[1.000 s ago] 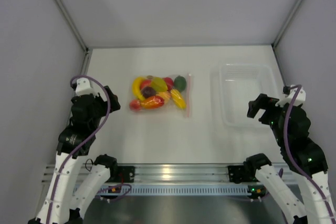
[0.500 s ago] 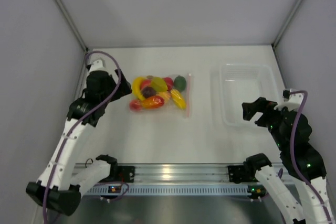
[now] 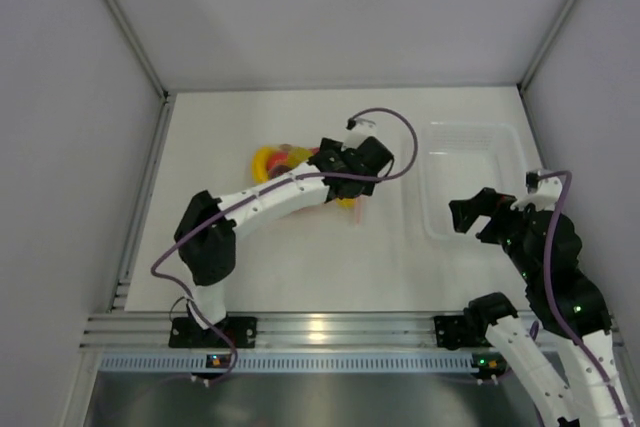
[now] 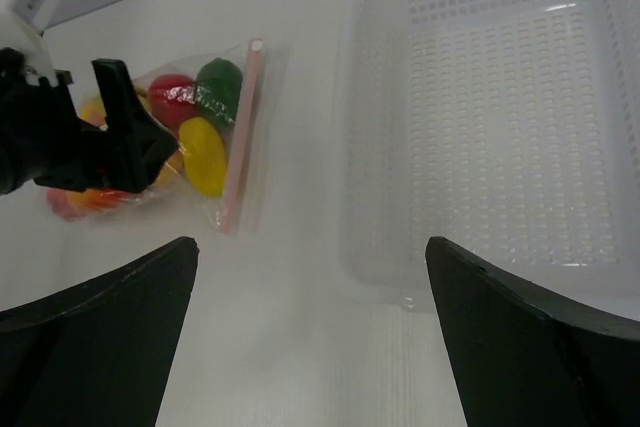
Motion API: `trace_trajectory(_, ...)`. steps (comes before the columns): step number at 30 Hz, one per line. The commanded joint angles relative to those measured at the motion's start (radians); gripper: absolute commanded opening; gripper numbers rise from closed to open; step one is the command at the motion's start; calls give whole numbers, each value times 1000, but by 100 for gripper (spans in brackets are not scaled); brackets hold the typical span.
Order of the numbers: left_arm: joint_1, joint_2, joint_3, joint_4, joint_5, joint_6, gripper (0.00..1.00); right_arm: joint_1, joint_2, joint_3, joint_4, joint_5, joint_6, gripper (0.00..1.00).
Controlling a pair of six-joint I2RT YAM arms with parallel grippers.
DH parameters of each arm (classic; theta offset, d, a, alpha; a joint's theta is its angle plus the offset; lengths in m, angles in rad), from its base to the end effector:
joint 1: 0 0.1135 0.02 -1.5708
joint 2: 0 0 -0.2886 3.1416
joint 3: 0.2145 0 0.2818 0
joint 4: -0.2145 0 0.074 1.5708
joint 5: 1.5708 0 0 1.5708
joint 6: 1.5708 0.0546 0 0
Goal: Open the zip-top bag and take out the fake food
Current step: Pick up the zipper food storage bag at the center of the board.
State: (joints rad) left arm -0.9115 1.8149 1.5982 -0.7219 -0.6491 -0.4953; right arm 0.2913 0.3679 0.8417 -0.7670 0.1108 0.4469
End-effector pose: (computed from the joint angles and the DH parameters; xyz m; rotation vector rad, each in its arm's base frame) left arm 0.2962 -0.3283 0.2981 0.2233 2.2598 0.1017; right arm 0.0890 0.0204 0.3592 0.2234 1.8688 0.4066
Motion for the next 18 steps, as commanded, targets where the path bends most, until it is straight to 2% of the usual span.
trace_trajectory(1,-56,73,90,-57,-138,43,99,-15,-18,-3,28,-8,0,99)
trace_trajectory(5,-110,179,147,-68,-185,66,98,-14,-41,0,8,-5,-10,99)
trace_trajectory(11,-133,268,160,-67,-196,84,95,-14,-55,7,-14,-2,-25,99)
trace_trajectory(18,-164,325,158,-57,-176,86,93,-14,-57,7,-17,3,-33,99)
